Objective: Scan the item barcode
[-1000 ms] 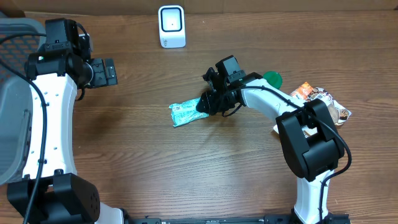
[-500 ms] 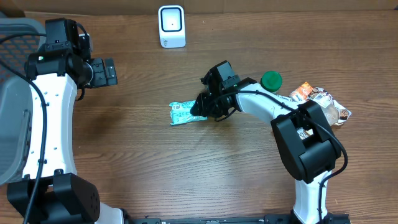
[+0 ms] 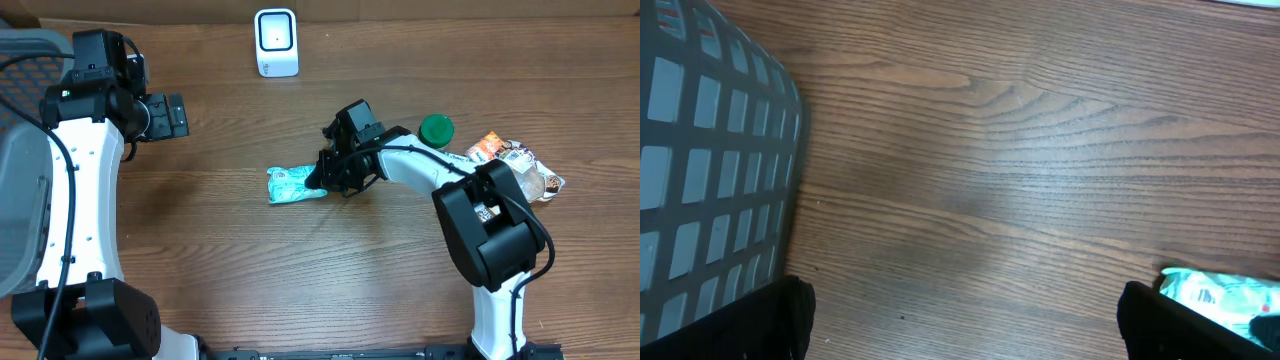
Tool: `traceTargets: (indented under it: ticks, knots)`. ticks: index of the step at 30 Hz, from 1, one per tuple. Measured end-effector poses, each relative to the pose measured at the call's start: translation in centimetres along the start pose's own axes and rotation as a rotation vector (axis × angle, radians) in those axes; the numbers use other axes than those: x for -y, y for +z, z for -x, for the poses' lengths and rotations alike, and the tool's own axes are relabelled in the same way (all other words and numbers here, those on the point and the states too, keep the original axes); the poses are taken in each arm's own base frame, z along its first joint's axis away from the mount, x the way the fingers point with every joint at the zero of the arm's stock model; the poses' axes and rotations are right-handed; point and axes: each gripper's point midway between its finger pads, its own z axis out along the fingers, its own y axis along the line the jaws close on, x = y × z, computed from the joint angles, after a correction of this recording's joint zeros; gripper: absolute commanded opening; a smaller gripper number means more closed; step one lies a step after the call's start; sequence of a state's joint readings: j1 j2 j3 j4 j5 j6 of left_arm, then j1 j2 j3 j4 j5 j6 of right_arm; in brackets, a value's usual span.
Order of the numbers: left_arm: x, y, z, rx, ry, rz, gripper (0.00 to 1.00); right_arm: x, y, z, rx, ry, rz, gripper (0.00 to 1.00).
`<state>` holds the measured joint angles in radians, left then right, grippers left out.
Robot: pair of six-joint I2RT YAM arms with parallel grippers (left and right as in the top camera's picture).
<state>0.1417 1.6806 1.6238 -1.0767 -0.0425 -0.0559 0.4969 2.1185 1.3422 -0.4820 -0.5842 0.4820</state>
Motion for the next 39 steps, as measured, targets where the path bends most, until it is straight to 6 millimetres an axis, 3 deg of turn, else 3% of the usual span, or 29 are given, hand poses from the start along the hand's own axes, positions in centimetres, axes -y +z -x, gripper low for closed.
traceTargets:
  ticks: [1, 3, 6, 15, 21, 24, 25, 28, 32, 35, 39]
  knots:
    - [0.0, 0.0, 0.0, 0.0, 0.0, 0.0, 1.0, -0.1, 0.1, -0.2, -0.01, 0.005, 0.011, 0.25]
    - [0.0, 0.0, 0.0, 0.0, 0.0, 0.0, 1.0, -0.2, 0.2, -0.5, -0.026, 0.011, 0.024, 0.27]
    - [0.0, 0.0, 0.0, 0.0, 0.0, 0.0, 1.0, -0.1, 0.3, -0.9, -0.046, 0.032, 0.028, 0.04]
    - [0.0, 0.0, 0.0, 0.0, 0.0, 0.0, 1.0, -0.1, -0.1, -1.2, -0.071, 0.057, 0.057, 0.04]
    - [0.0, 0.0, 0.0, 0.0, 0.0, 0.0, 1.0, 0.3, -1.4, -0.8, -0.062, 0.056, 0.069, 0.04]
    - [0.0, 0.0, 0.0, 0.0, 0.0, 0.0, 1.0, -1.3, -3.7, -0.3, -0.018, 0.004, 0.09, 0.04]
    - [0.0, 0.0, 0.0, 0.0, 0.0, 0.0, 1.0, -3.3, -5.9, 0.0, 0.028, -0.053, 0.117, 0.04]
    - [0.0, 0.0, 0.0, 0.0, 0.0, 0.0, 1.0, -7.0, -10.1, 0.2, 0.114, -0.148, 0.169, 0.04]
    - [0.0, 0.0, 0.0, 0.0, 0.0, 0.0, 1.0, -10.4, -14.9, -0.6, 0.207, -0.237, 0.21, 0.04]
    - [0.0, 0.0, 0.0, 0.0, 0.0, 0.0, 1.0, -11.6, -17.8, -1.8, 0.254, -0.266, 0.201, 0.04]
    - [0.0, 0.0, 0.0, 0.0, 0.0, 0.0, 1.0, -11.9, -19.9, -3.3, 0.277, -0.266, 0.171, 0.04]
